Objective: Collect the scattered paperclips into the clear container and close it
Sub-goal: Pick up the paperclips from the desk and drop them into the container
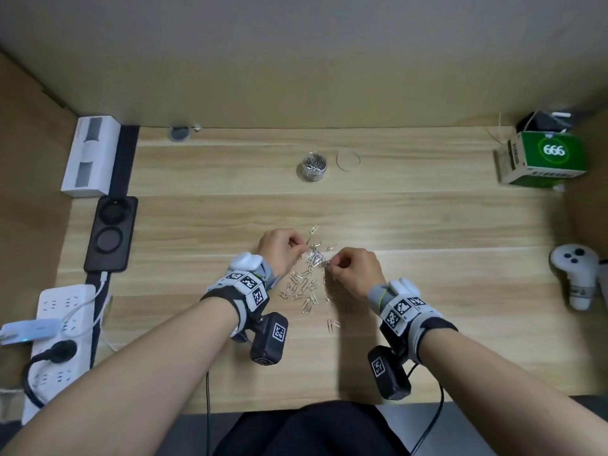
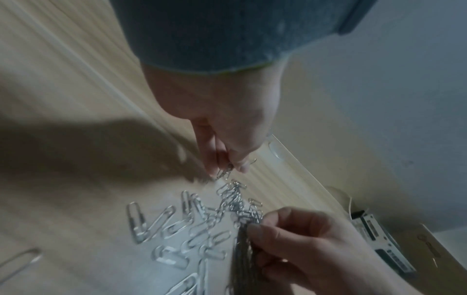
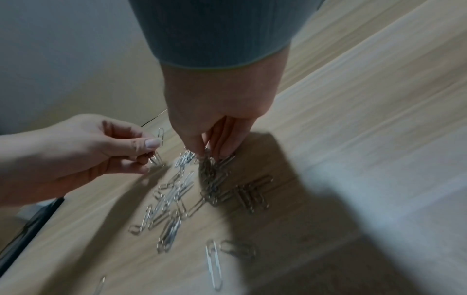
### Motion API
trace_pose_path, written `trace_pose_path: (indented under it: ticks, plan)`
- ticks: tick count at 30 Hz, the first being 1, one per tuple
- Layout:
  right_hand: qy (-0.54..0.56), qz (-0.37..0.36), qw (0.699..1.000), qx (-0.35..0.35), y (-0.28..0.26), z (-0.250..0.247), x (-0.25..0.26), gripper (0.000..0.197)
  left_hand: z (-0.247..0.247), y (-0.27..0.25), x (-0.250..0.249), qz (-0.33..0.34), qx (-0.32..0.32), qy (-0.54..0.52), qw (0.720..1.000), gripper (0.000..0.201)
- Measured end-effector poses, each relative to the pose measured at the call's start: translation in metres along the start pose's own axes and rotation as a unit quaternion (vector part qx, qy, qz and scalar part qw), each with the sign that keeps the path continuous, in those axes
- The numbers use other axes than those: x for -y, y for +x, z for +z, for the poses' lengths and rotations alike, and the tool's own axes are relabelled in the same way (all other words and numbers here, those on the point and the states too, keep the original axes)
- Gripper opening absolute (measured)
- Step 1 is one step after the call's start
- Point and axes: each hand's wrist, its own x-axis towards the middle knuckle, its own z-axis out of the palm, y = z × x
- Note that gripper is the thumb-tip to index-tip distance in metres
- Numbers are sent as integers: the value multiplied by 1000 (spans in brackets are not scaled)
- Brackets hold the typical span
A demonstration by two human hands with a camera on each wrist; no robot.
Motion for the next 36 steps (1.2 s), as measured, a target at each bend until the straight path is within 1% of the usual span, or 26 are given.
trace_pose_path:
  ticks: [4, 7, 10, 12, 15, 18, 20, 22, 25, 29, 32, 34, 36]
  plan:
    - [83, 36, 996, 12, 16, -17, -4, 12, -6, 20, -18, -14, -14, -33, 999, 4]
    - [146, 50, 987, 35, 27, -35, 2, 13, -13, 35, -35, -15, -33, -45, 998, 2]
    - [190, 55, 980, 27, 47, -56, 18, 16, -24, 65, -53, -15, -54, -76, 996, 2]
    - [217, 54, 975, 16, 65, -67, 29, 22, -30, 91, -64, -27, -69, -101, 992, 3]
    - [249, 53, 967, 15, 85, -73, 36, 25, -35, 120, -74, -39, -84, -144, 985, 7]
    - [264, 75, 961, 18, 109, -73, 38, 25, -35, 150, -73, -50, -95, -150, 983, 7]
    - [271, 83, 959, 17, 122, -73, 41, 23, -33, 164, -69, -62, -87, -139, 984, 4]
    - [281, 89, 956, 15, 135, -73, 45, 23, -31, 174, -66, -67, -76, -110, 989, 7]
    - [289, 86, 953, 12, 147, -73, 54, 25, -30, 176, -66, -65, -64, -101, 991, 13]
    - [306, 67, 950, 10, 165, -76, 76, 25, -32, 179, -56, -62, -56, -133, 988, 12]
    - [295, 54, 954, 10, 178, -74, 88, 23, -39, 173, -48, -82, -84, -195, 974, 8]
    - [281, 54, 958, 9, 182, -71, 94, 22, -43, 163, -42, -114, -103, -241, 958, 9]
    - [273, 58, 960, 2, 183, -68, 99, 20, -44, 152, -38, -131, -106, -260, 951, 12]
